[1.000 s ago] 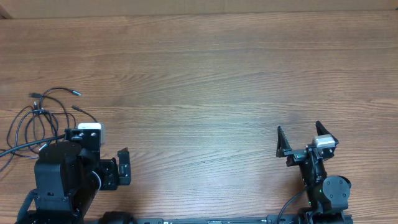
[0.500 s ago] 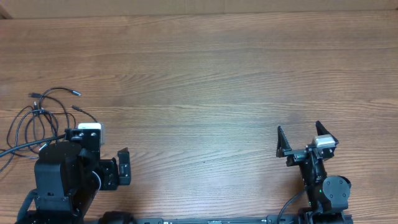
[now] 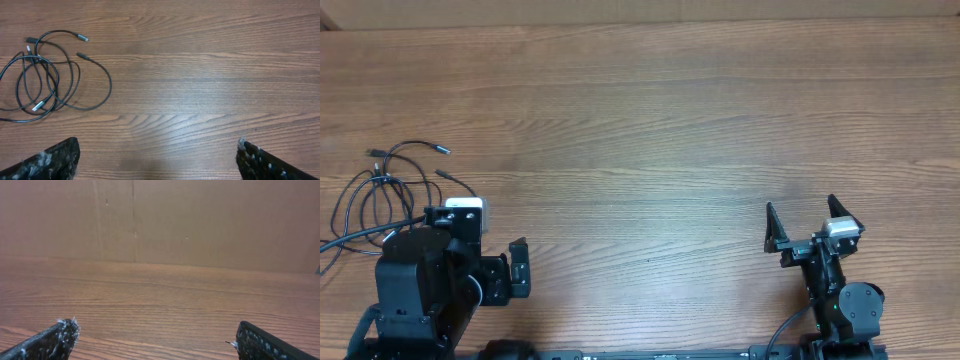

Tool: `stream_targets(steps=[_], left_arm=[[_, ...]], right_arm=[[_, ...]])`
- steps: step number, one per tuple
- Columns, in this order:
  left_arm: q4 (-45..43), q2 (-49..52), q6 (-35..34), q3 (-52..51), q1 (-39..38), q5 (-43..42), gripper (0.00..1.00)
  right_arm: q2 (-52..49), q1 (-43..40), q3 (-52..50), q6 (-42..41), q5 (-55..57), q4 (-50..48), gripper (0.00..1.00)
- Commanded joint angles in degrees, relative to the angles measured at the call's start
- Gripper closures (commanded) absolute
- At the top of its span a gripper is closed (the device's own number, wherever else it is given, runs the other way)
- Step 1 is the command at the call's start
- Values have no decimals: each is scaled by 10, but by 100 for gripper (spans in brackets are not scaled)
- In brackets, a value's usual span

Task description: Untangle cables

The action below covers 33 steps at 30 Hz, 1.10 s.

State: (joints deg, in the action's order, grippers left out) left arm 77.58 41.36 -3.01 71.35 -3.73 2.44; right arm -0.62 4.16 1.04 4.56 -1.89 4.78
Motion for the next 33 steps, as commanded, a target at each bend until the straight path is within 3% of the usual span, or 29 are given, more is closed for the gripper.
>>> stream_targets(steps=[1, 9, 18, 26, 33], left_arm=[[-1, -7, 7, -11, 11, 7, 0], [-38, -61, 7, -68, 41, 3, 0], [-203, -163, 7, -237, 41, -42, 1], [-421, -265, 6, -428, 41, -64, 0], [-543, -335, 0, -526, 41, -74, 0]], right_arm=[[5, -2, -6, 4, 7, 0, 0], [5, -2, -6, 4, 7, 0, 0], [5, -2, -6, 4, 7, 0, 0], [5, -2, -6, 4, 7, 0, 0], [5, -2, -6, 4, 7, 0, 0]])
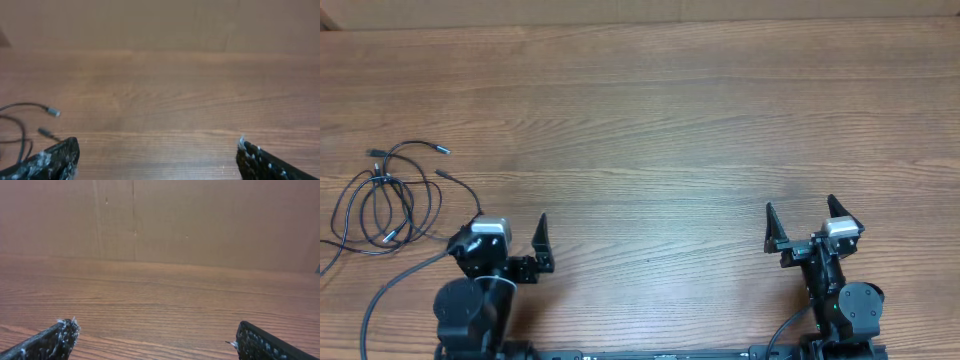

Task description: Untangle cables

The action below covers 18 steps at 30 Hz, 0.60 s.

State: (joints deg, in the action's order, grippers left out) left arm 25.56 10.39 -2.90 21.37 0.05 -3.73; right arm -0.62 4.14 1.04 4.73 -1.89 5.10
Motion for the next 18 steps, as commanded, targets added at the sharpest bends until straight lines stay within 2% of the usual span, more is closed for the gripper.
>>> stream_targets(steps=[1, 11, 18], left_arm=[[-32, -32, -1, -34, 3, -12, 0], [-107, -100, 0, -101, 3, -7, 0], [-281, -102, -1, -186, 3, -6, 0]], right_arm=[[5, -2, -6, 3, 7, -3, 0], [5, -2, -6, 3, 7, -3, 0], [5, -2, -6, 3, 7, -3, 0]])
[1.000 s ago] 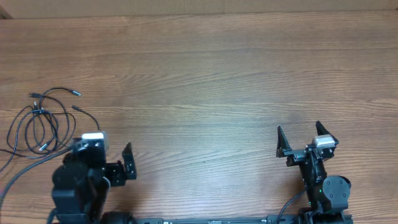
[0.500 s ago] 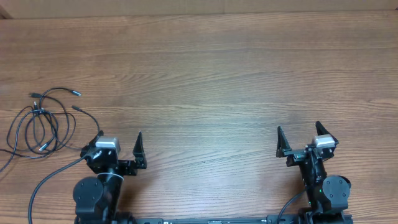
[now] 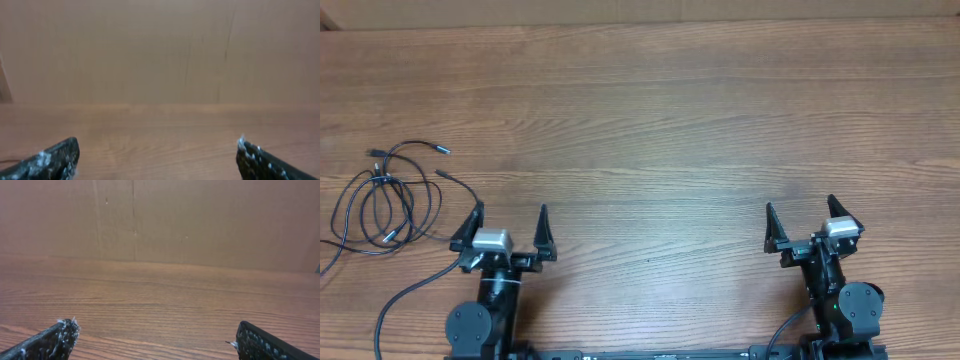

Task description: Untangle cables

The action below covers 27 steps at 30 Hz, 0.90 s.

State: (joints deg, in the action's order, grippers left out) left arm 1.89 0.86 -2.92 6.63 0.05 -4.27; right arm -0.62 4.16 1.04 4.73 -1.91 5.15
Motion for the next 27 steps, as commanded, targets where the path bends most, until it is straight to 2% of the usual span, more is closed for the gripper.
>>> stream_targets(steps=[1, 5, 10, 20, 27], left_arm=[[-74, -7, -1, -54, 3, 0, 0], [-91, -7, 7, -63, 3, 4, 0], [-85, -7, 63, -64, 3, 4, 0], [25, -7, 73, -64, 3, -2, 0], [23, -7, 91, -64, 3, -9, 0]], right_arm=[[5, -2, -6, 3, 7, -4, 0], [5, -2, -6, 3, 7, -4, 0], [5, -2, -6, 3, 7, -4, 0], [5, -2, -6, 3, 7, -4, 0], [5, -2, -6, 2, 7, -4, 0]])
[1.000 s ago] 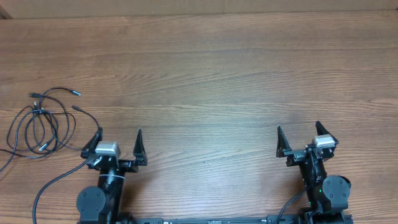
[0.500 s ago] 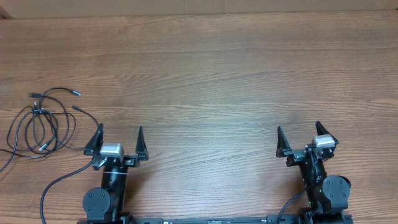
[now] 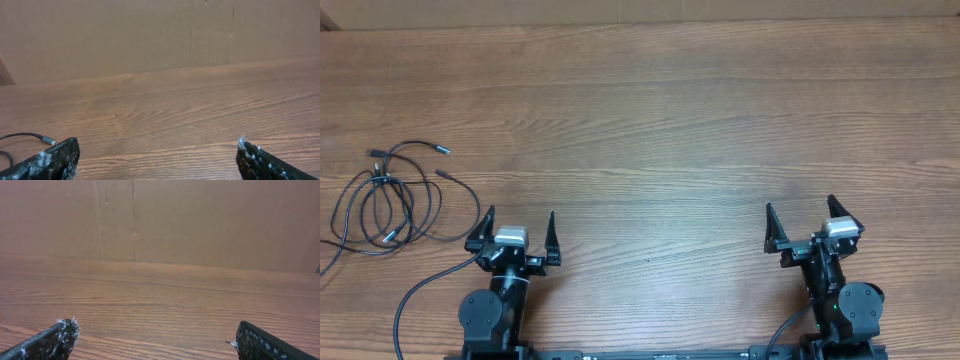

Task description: Untangle cables

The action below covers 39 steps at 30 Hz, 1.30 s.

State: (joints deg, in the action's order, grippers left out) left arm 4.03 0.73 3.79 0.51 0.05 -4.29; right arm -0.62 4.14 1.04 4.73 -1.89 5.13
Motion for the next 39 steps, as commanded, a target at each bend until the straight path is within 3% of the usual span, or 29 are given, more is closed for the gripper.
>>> stream_targets(steps=[1, 4, 39], left_arm=[[2, -5, 24, -2, 3, -9, 0], [1, -5, -7, -2, 3, -9, 0], [1, -5, -6, -2, 3, -2, 0]], right_arm=[[5, -2, -6, 3, 7, -4, 0], [5, -2, -6, 3, 7, -4, 0], [5, -2, -6, 3, 7, -4, 0]])
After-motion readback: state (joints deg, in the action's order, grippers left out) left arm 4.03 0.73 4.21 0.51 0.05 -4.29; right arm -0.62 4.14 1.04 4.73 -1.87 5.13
